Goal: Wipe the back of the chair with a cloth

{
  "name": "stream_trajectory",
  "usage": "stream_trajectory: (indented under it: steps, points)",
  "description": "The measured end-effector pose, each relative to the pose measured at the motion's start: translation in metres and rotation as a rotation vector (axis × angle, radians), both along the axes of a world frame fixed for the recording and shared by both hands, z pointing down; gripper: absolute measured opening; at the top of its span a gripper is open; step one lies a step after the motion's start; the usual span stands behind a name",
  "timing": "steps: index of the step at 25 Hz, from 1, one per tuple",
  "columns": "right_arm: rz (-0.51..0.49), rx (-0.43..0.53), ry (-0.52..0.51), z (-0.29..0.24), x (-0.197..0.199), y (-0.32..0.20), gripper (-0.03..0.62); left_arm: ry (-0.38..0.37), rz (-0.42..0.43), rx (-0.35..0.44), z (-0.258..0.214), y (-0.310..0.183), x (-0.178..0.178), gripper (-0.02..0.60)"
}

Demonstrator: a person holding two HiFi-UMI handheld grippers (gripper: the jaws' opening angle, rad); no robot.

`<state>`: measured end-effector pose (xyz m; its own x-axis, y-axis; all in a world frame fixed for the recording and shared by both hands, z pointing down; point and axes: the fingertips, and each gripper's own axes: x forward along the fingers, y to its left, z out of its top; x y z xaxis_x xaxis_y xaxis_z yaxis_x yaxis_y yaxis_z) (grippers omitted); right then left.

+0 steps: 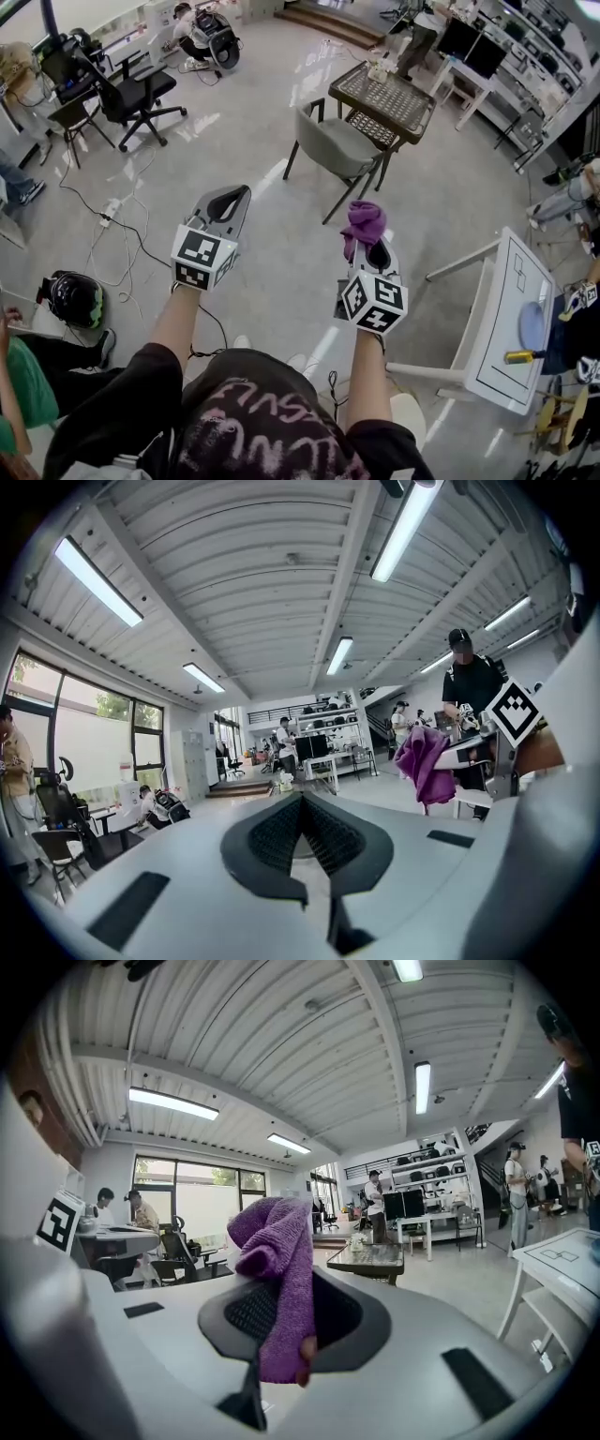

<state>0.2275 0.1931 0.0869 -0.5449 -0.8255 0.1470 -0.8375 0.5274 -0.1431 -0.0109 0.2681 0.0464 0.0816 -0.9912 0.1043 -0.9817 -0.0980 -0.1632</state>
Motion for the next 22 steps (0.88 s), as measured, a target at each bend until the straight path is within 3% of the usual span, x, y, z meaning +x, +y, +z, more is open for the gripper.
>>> stream_trajectory:
  steps: [13, 22]
  points:
    - [0.021, 0.003, 0.049, 0.01, -0.048, 0.009, 0.089, 0.005, 0.049, -0.016, 0.016, -0.002, -0.045, 0.009]
    - [0.054, 0.021, 0.06, 0.016, -0.07, -0.028, 0.089, 0.011, 0.063, -0.023, 0.024, -0.038, -0.069, 0.009]
